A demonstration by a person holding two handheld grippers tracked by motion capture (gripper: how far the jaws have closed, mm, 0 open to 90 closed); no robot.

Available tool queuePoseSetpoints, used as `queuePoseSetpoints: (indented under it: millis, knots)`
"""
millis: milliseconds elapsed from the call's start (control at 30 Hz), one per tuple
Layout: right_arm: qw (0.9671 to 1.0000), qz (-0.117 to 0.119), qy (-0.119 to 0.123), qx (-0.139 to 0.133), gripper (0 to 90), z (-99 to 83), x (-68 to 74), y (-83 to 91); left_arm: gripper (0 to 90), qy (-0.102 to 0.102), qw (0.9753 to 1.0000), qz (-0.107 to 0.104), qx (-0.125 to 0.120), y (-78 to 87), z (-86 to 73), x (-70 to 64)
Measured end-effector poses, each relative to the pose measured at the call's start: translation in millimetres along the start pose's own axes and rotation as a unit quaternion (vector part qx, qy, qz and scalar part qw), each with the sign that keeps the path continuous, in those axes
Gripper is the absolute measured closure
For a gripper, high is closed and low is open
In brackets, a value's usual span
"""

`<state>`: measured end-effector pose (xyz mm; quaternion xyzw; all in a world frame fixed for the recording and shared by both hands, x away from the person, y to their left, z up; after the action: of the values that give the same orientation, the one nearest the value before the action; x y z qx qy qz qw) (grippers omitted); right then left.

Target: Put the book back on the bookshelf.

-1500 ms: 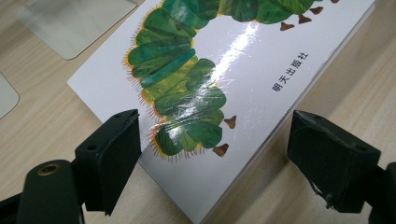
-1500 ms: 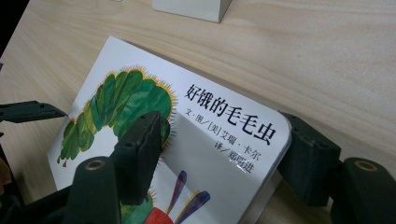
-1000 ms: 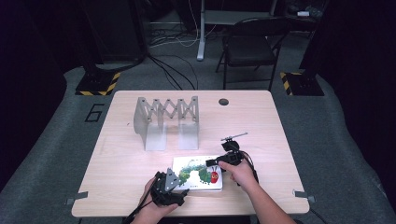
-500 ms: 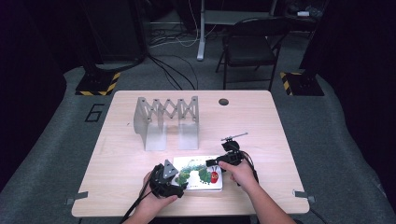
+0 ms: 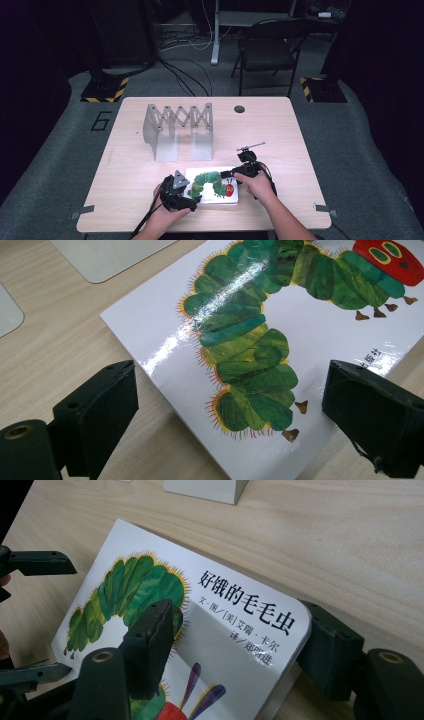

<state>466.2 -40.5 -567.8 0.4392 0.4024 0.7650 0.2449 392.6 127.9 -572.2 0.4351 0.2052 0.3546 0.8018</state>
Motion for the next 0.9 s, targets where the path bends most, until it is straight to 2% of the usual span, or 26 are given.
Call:
queuePoseSetpoints:
  millis: [100,200,233,367,500,567,667,900]
  knots:
    - [1.0000,0.001,0.000,0.000,34.9,0.0,0.1,-0.1,5.4,-0.004,1.0000,0.003,0.003,-1.1,0.2,1.6]
    - [1.0000,-0.002,-0.001,-0.003,34.9,0.4,0.4,-0.5,5.1,-0.002,1.0000,-0.005,0.004,-1.4,-0.6,0.1]
    - [1.0000,-0.003,0.004,-0.005,34.9,0.9,-0.1,-0.7,5.0,0.000,1.0000,-0.002,-0.002,-2.3,0.1,0.4]
    - [1.0000,-0.004,0.006,-0.002,34.9,0.3,-0.2,-0.1,4.2,-0.003,1.0000,0.003,0.000,-2.3,-0.8,2.2]
    - [1.0000,-0.004,0.002,0.000,34.9,-0.1,-0.4,0.4,4.2,0.005,1.0000,-0.002,-0.005,-3.4,-0.8,1.3]
    - [1.0000,-0.005,0.002,0.001,34.9,-0.3,-0.3,0.5,4.2,0.000,1.0000,-0.005,-0.003,-3.3,-1.5,2.4]
    - [1.0000,-0.003,0.001,0.000,35.1,-0.3,-0.1,0.5,4.2,0.009,0.9999,-0.011,-0.006,-4.3,-1.5,1.4]
    - [1.0000,-0.003,0.000,-0.001,35.9,0.0,-0.6,0.7,4.2,0.007,0.9999,-0.015,-0.001,-4.3,-3.0,2.0]
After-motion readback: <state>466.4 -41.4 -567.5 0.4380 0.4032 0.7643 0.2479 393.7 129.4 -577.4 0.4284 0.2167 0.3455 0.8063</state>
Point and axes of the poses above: each handheld gripper's, and its own axes: y roughly backward along the jaws, z roughly out of its top, x roughly to its left, the point moved 9 cm from there along -y, roughly forward along the jaws, and after that the axes turned 14 degrees about x, right-handed, at the moved point
